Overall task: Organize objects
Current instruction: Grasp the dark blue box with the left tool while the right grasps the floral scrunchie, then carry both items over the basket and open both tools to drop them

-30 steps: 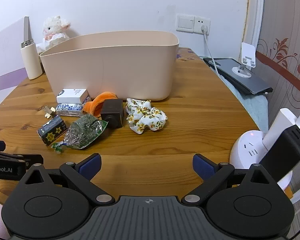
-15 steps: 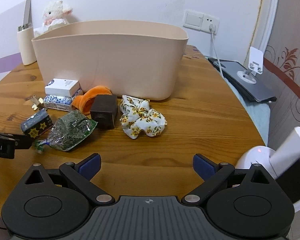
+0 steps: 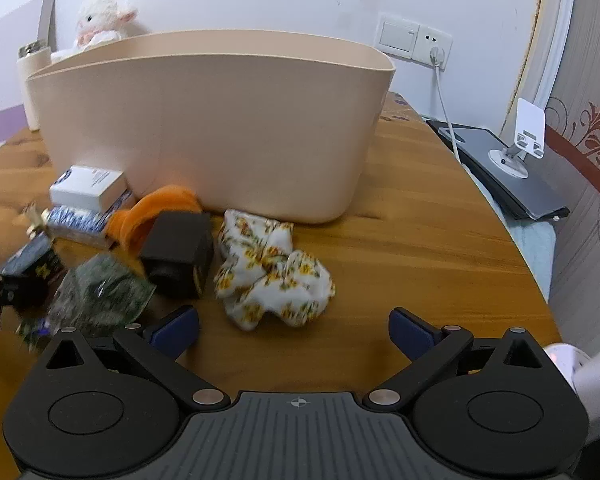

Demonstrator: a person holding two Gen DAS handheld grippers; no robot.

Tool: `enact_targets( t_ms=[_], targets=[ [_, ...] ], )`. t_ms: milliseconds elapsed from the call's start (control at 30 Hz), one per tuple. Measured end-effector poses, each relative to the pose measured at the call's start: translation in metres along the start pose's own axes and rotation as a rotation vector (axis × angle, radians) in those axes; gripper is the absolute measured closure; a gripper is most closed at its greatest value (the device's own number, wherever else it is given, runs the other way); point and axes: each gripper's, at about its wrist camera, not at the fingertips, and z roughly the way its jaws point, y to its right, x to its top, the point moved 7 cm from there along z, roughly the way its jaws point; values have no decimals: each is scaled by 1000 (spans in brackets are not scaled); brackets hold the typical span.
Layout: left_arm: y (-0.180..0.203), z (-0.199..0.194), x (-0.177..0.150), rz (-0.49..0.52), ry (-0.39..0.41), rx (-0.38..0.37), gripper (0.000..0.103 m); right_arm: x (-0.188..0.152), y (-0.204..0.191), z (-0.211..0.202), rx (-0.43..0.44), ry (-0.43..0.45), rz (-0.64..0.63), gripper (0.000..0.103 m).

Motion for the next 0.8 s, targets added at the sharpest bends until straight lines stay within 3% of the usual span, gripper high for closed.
enact_targets(
  t_ms=[67, 200, 300, 333, 400, 500, 667, 800],
  targets=[
    [1, 2, 3, 9, 2, -10, 0, 3, 1, 4, 11, 14, 4, 2],
    [4, 4, 5, 29, 13, -29, 1, 8, -2, 8, 31, 45, -1, 19],
    [9, -1, 6, 55, 41, -57, 24, 10, -5, 8, 62, 51, 4, 30],
    [11, -3, 6, 66, 47, -70, 35, 9, -6, 7, 82, 48, 18, 43],
    [15, -6, 6, 76, 54, -84, 51, 9, -7, 5, 82, 53, 32, 53],
    [20, -10, 5, 91, 58, -118, 78, 9, -15, 1, 91, 56, 16, 84],
    [15, -19, 1, 68, 41, -139, 78, 5, -21, -6, 42, 52, 9, 91],
    [6, -40, 4, 69, 86, -120, 78, 5, -17, -26, 39, 75, 45, 92]
  ],
)
